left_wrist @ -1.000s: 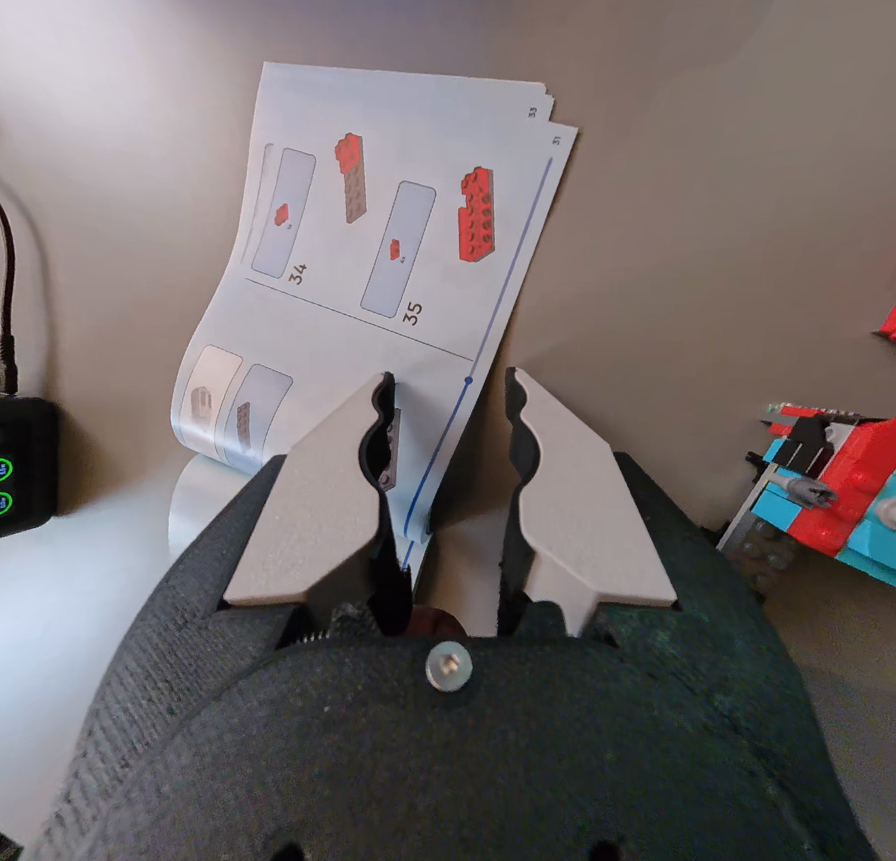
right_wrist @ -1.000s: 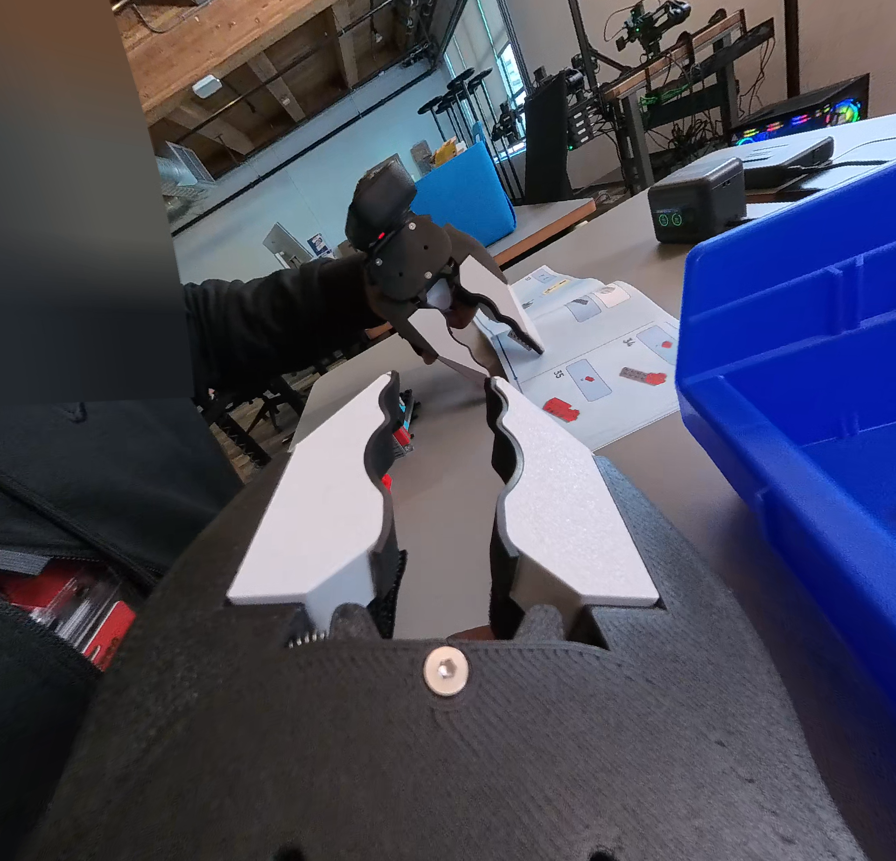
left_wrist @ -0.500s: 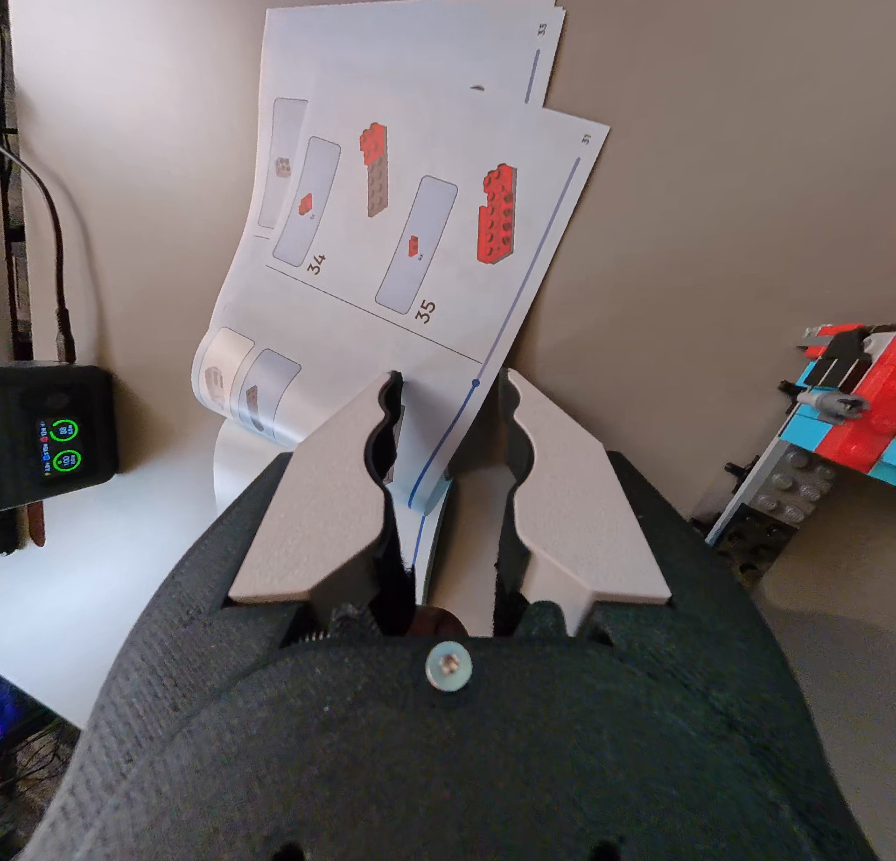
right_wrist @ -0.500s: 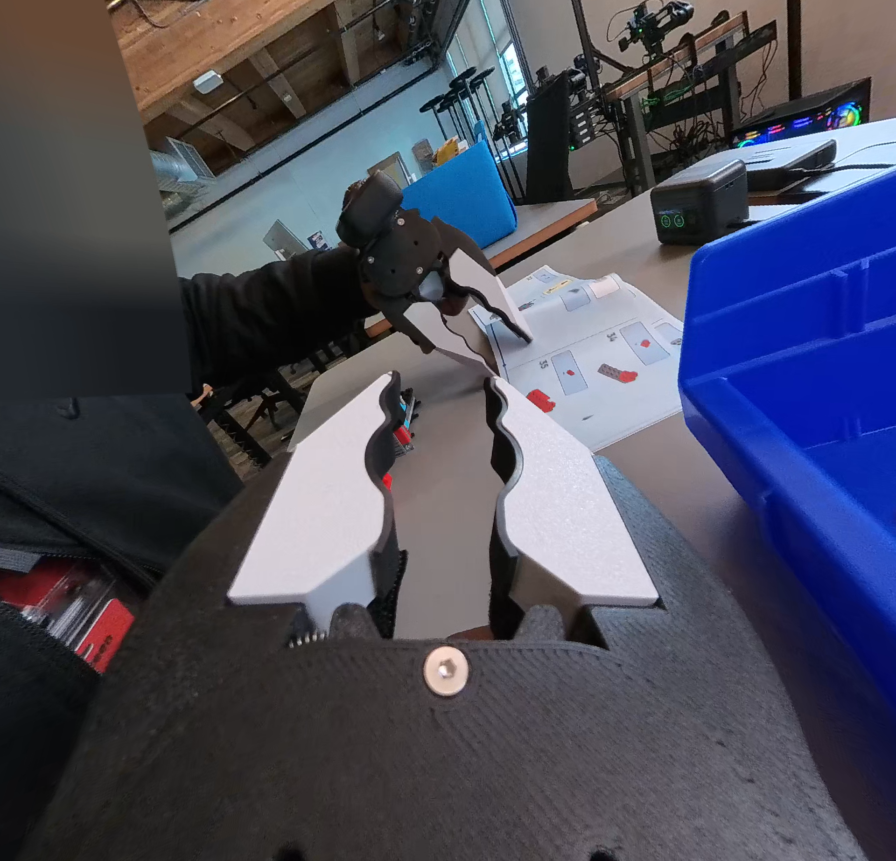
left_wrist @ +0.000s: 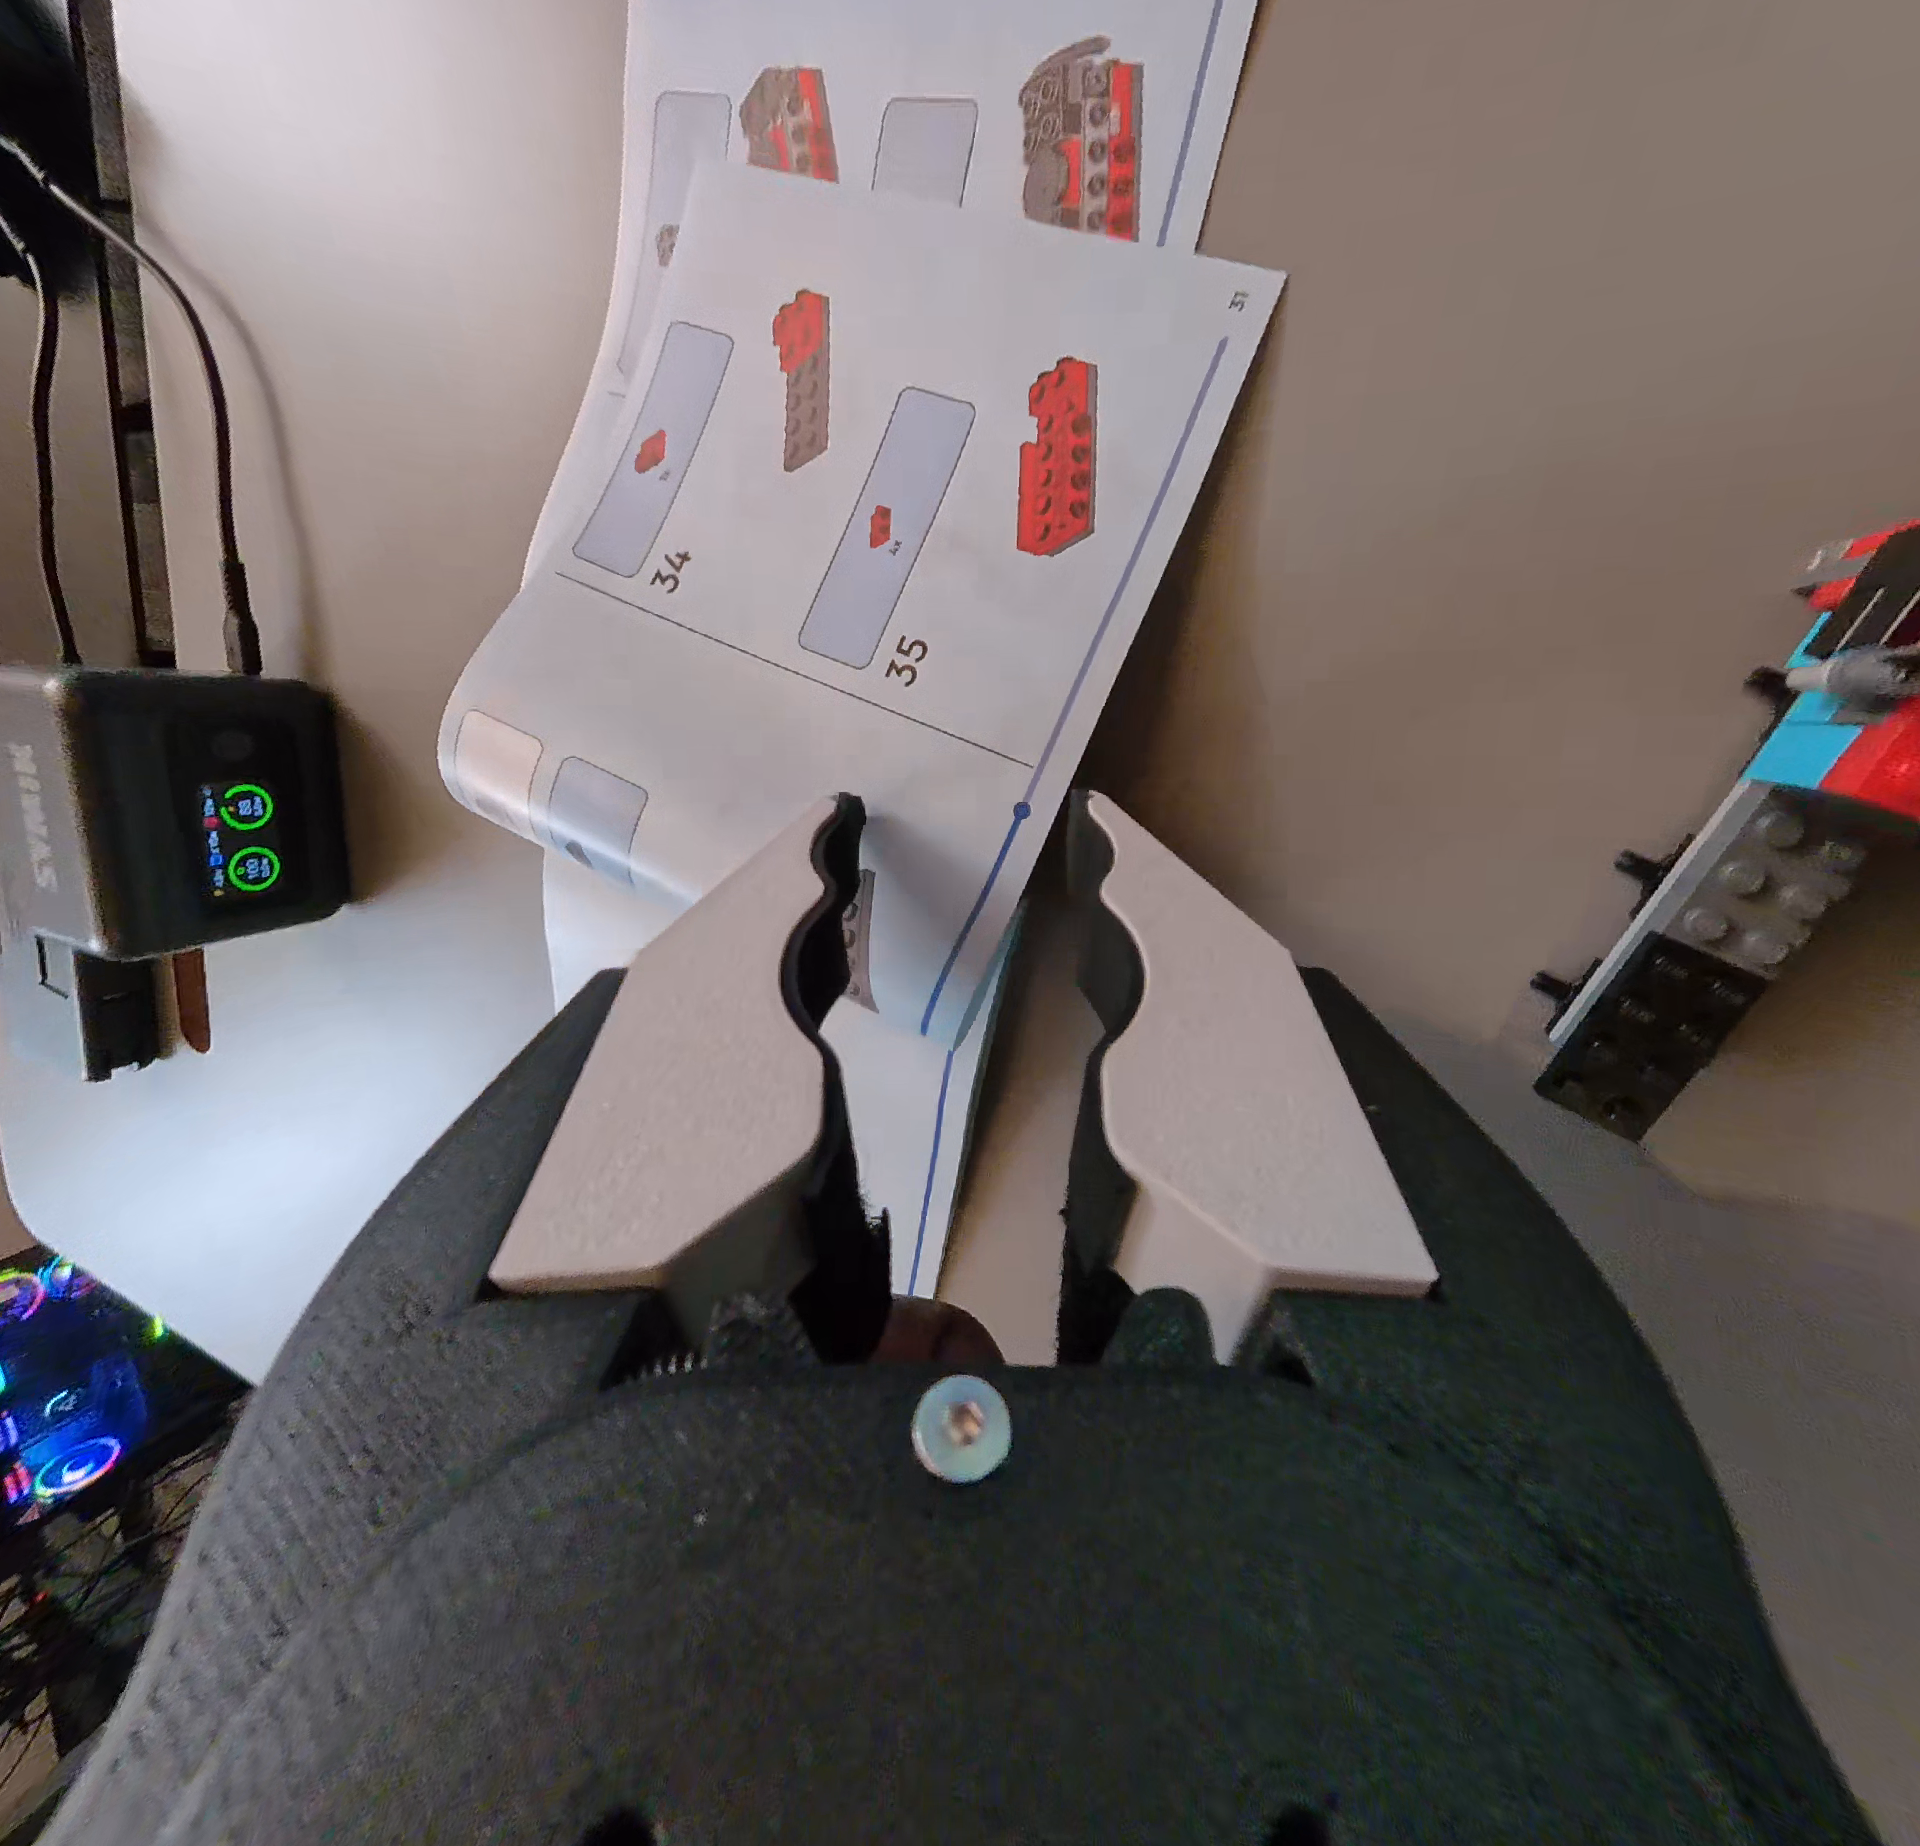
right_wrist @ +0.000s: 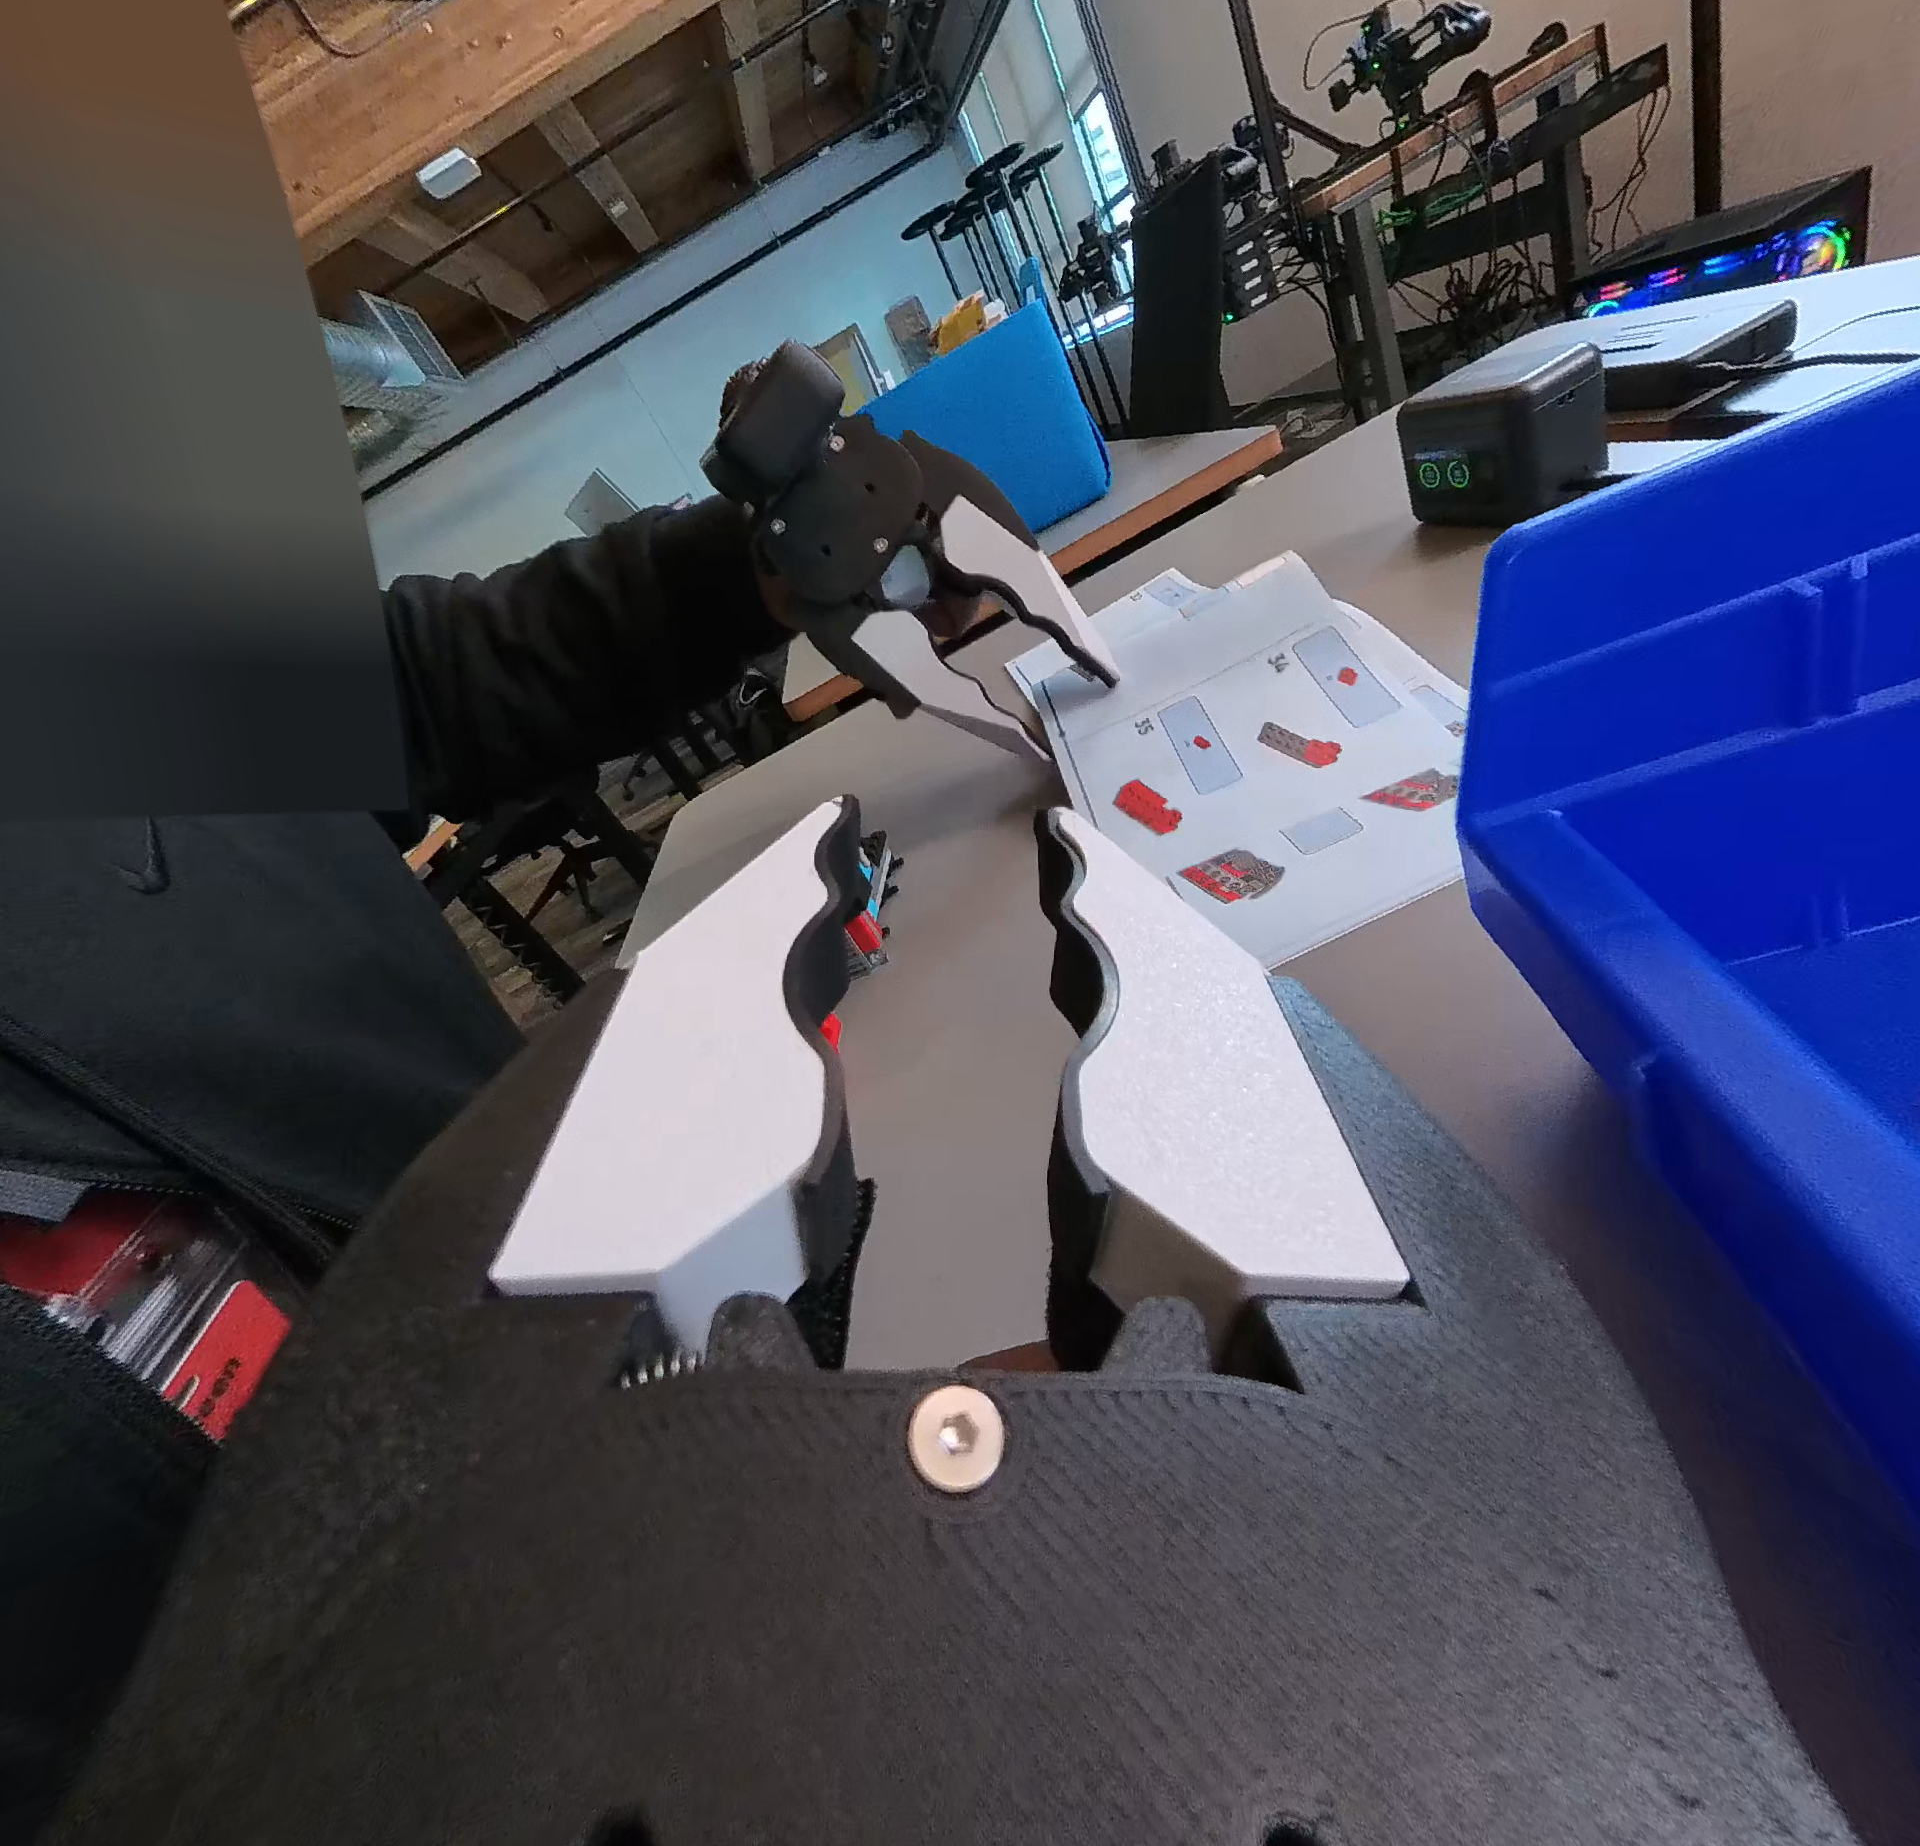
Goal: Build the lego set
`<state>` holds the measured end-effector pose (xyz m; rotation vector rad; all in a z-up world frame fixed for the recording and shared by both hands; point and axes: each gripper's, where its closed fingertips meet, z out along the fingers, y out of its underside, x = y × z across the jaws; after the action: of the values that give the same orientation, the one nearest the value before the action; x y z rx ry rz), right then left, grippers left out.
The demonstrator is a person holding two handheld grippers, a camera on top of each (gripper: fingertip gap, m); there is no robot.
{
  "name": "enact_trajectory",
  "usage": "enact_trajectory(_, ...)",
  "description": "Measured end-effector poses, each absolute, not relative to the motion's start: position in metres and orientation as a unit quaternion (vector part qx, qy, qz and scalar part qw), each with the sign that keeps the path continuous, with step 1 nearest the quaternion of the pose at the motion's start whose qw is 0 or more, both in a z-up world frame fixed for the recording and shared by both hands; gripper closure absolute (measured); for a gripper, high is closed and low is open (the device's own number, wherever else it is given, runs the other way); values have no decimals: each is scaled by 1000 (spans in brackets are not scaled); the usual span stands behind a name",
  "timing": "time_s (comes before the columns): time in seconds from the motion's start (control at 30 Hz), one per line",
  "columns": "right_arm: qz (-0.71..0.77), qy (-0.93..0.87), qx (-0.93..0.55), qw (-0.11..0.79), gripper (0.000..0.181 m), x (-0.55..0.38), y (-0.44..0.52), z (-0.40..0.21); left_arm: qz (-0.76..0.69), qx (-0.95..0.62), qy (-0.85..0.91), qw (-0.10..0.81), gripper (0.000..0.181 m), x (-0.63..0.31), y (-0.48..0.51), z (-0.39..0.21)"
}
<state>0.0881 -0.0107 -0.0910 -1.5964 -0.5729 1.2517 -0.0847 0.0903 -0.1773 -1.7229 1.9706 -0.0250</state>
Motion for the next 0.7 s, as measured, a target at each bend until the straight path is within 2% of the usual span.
enact_trajectory(0.43,516,-238,-658,494,148,88,-11,-91,24,-669,684,289,140,-121,108,-161)
enact_trajectory(0.7,516,-238,-658,495,148,88,-11,-91,8,-728,580,365,141,-140,121,-153)
